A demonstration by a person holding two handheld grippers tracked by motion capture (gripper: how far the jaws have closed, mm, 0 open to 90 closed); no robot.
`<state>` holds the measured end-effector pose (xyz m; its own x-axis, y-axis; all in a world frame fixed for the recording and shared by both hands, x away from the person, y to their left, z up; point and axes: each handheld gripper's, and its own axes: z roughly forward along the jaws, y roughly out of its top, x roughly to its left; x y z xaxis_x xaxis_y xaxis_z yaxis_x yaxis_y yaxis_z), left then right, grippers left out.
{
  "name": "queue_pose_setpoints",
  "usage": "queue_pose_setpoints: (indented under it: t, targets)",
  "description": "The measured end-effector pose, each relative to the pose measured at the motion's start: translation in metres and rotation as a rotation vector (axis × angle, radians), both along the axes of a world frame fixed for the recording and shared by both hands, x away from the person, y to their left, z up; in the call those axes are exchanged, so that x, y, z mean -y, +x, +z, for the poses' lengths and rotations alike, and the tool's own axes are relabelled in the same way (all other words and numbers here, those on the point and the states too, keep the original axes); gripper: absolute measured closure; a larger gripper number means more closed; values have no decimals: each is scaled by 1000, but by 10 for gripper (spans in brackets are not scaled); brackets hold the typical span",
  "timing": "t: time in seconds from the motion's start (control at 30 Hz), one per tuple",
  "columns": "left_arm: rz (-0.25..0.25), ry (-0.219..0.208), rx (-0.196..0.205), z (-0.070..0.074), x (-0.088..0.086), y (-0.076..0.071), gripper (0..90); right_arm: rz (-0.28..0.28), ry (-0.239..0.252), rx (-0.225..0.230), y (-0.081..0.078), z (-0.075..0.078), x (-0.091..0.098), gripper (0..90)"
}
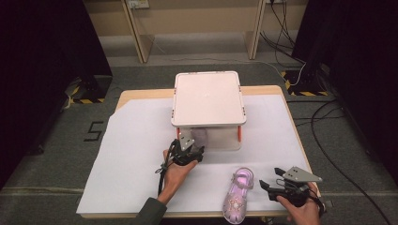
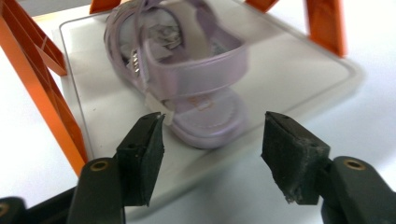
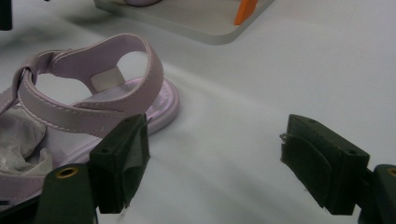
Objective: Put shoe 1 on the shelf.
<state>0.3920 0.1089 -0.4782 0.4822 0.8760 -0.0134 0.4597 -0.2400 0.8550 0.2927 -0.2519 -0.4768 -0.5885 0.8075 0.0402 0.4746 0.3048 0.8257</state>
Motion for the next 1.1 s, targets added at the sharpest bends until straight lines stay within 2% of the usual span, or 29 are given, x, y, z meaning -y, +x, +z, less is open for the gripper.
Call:
queue_pose_setpoints:
  t: [0.3,0.33,0.4,0.43,0.63,0.87,1.0,1.03,1.1]
  targets:
    - [-50,-50,-5,6,-12,-24,338,1,3,6,-1,1,-1,239]
    - [-58,-70,-14,5,-13,-28,337,-1,5,9,-1,1,-1,241]
    - [-67,-71,-24,5,-14,-30,325,-1,7,12,-1,2,-1,242]
    - [-79,-84,-27,5,-15,-36,322,4,13,21,-2,2,-1,244]
    - [-109,-91,-36,4,-18,-48,287,5,17,28,-2,3,-1,249]
    - [-146,-120,-71,2,-20,-64,241,2,25,45,-2,4,0,254]
    - [-159,-125,-68,4,-18,-76,172,2,31,42,-3,4,1,254]
    - [-159,-125,-68,4,-18,-76,166,2,31,42,-3,4,1,254]
    - [-184,-135,-64,3,-15,-85,166,-1,33,42,-3,3,3,254]
